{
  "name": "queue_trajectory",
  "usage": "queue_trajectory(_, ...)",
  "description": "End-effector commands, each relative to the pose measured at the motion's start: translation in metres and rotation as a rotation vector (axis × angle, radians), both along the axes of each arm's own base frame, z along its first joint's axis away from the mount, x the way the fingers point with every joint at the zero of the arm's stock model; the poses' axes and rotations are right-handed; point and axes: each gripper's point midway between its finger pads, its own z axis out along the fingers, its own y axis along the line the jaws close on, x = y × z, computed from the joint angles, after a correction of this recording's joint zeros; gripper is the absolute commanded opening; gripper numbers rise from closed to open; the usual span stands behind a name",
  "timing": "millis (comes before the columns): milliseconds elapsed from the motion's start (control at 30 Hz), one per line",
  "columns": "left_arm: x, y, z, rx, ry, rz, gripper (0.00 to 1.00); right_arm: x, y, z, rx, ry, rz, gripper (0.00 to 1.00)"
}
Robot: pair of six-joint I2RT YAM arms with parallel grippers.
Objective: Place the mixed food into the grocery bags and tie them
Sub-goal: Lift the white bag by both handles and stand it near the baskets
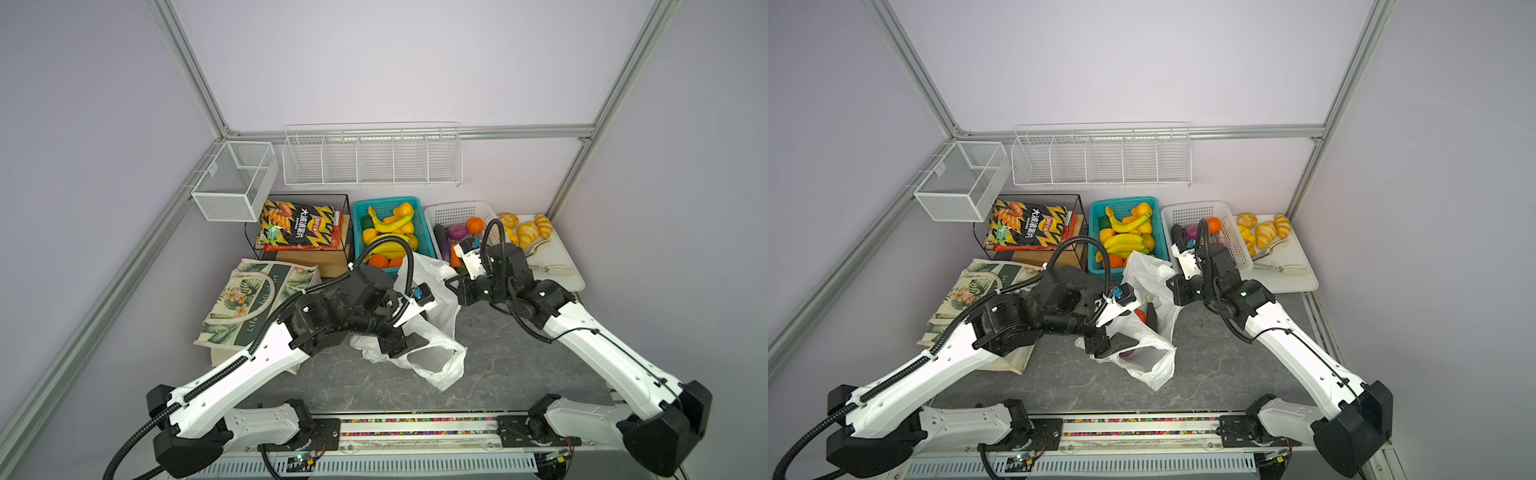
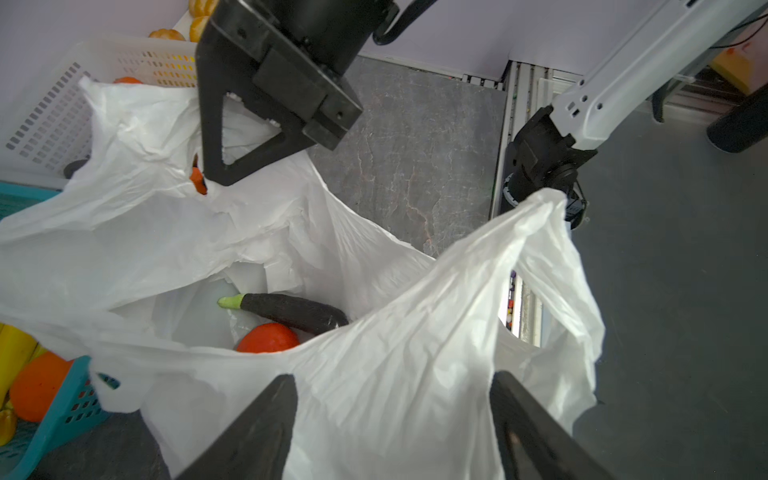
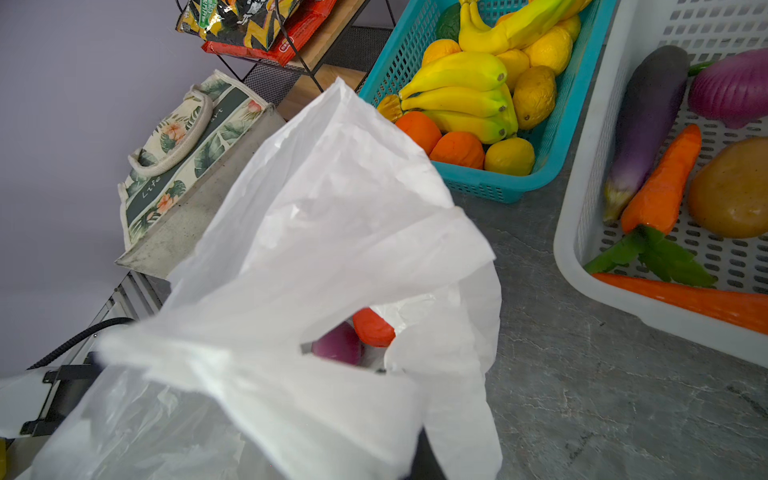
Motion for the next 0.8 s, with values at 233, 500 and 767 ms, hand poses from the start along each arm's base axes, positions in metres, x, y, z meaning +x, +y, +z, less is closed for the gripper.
queue_trajectory(233, -0.006, 0.002, -0.002, 0.016, -0.033, -0.034, 0.79, 0.005, 0.003, 0.007, 0.013, -0.01, 0.013, 0.07)
queue_trajectory(500, 0.009, -0.011, -0.027, 0.158, -0.102, 0.007, 0.53, 0.007, -0.003, 0.006, 0.001, -0.008, -0.001, 0.07)
queue_trajectory(767, 0.046, 0.011, 0.066, -0.304, -0.153, 0.306, 0.0, -0.01, -0.054, 0.033, -0.103, -0.124, -0.112, 0.07)
